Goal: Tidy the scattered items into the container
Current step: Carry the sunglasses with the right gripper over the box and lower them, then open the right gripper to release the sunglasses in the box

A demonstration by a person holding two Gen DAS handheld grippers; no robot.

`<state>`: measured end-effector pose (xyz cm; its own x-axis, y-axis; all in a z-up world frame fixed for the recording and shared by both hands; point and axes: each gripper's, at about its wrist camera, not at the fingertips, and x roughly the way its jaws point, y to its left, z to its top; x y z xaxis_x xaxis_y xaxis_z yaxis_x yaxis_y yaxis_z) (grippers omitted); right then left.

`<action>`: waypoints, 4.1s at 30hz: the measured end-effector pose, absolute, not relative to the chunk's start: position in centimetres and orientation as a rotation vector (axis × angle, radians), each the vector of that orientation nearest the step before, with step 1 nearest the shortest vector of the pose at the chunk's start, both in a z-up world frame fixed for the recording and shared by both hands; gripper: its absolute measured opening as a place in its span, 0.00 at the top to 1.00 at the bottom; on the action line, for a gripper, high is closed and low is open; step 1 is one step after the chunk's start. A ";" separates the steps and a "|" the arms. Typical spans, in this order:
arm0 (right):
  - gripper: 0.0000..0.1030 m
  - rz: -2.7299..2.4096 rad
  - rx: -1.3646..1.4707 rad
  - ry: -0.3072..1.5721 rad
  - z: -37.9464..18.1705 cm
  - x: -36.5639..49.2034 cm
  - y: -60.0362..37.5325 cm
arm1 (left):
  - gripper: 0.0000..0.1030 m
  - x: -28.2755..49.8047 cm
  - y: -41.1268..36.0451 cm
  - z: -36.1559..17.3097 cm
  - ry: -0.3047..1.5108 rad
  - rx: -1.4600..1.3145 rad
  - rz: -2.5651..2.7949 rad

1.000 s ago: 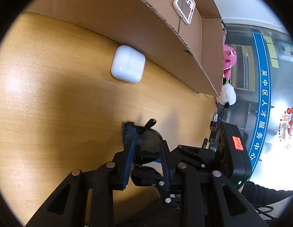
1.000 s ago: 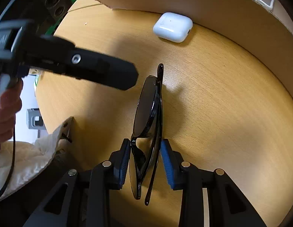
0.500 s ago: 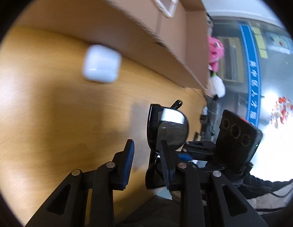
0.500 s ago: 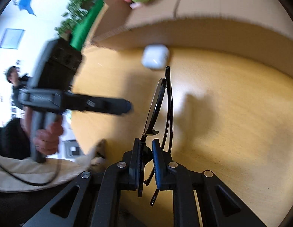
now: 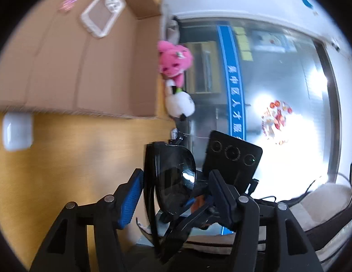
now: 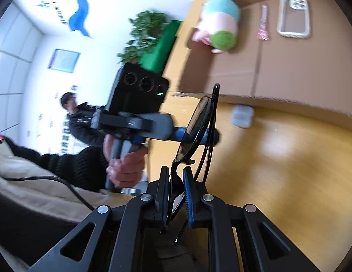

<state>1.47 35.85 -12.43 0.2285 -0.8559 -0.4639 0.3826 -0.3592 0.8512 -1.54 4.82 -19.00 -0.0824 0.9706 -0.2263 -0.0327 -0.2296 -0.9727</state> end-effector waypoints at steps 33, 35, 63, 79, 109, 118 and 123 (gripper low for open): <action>0.87 -1.432 1.452 -0.732 -18.2 -19.6 30.0 | 0.84 -19.1 -0.7 -21.3 -1.075 -1.522 1.756; 0.87 -1.447 1.479 -0.742 -19.3 -20.4 30.0 | 0.84 -19.2 -0.8 -22.5 -1.074 -1.560 1.769; 0.87 -1.321 1.678 -0.599 -25.4 -21.8 28.1 | 0.95 -18.2 -0.4 -26.9 -0.988 -1.782 1.810; 0.87 -1.184 1.493 -0.473 -22.5 -21.9 27.3 | 0.80 -17.5 -1.5 -25.8 -1.080 -1.623 1.721; 0.81 -1.255 1.619 -0.513 -25.6 -22.7 27.8 | 0.95 -17.4 -1.9 -27.3 -0.966 -1.802 1.896; 0.36 -1.342 1.633 -0.510 -24.1 -21.8 28.0 | 0.51 -16.1 -3.1 -25.8 -0.964 -1.742 1.969; 0.12 -1.505 1.577 -0.436 -19.9 -20.2 29.1 | 0.35 -14.8 -3.0 -22.2 -0.847 -1.695 2.062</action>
<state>-20.17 29.14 -19.85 0.2017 -0.7613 -0.6162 0.3146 -0.5455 0.7769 -14.84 -2.96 -22.16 -0.2308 0.6019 -0.7645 0.1095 -0.7647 -0.6351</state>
